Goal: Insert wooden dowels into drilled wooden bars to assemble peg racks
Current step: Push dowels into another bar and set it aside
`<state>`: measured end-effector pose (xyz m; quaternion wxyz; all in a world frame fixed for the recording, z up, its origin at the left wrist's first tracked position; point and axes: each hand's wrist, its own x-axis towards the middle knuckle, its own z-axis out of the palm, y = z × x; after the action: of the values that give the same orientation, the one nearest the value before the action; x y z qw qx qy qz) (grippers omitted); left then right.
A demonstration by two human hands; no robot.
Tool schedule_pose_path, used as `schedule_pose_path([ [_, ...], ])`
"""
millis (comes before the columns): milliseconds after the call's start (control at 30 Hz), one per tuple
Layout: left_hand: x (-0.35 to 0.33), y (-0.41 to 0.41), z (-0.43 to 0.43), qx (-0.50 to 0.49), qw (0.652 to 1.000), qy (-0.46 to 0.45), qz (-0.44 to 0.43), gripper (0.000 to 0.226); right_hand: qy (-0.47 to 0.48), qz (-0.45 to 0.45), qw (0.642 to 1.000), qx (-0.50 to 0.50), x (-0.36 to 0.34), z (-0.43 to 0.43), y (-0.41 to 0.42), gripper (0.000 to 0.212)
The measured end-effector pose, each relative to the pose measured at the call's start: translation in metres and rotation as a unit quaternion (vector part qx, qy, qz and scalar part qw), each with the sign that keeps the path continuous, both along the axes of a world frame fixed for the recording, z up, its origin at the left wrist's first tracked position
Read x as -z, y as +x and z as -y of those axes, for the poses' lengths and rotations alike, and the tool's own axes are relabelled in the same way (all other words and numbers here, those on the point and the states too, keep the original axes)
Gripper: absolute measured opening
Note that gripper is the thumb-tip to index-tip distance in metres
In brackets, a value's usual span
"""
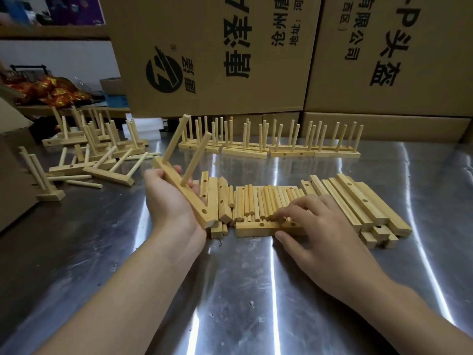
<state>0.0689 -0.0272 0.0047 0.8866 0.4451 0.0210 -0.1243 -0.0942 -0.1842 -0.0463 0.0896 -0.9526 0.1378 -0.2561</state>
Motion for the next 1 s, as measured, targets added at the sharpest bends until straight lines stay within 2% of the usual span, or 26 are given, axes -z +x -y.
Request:
schedule_pose_path([
  [267,0.001,0.007,0.001,-0.009,0.998,-0.008,-0.054,0.027,-0.023,-0.044,0.998,0.029,0.01,0.004,0.009,0.06],
  [633,0.001,0.009,-0.001,0.004,0.997,-0.014,-0.076,0.027,0.006,-0.001,1.0,0.024,0.008,0.007,0.011,0.041],
  [867,0.0,0.006,0.0,0.013,0.997,-0.005,-0.079,0.026,-0.004,0.086,0.996,0.027,-0.002,0.005,0.005,0.021],
  [1000,0.0,0.005,0.002,0.031,0.997,0.004,-0.074,0.028,-0.009,0.26,0.966,0.012,-0.016,0.006,-0.004,0.016],
])
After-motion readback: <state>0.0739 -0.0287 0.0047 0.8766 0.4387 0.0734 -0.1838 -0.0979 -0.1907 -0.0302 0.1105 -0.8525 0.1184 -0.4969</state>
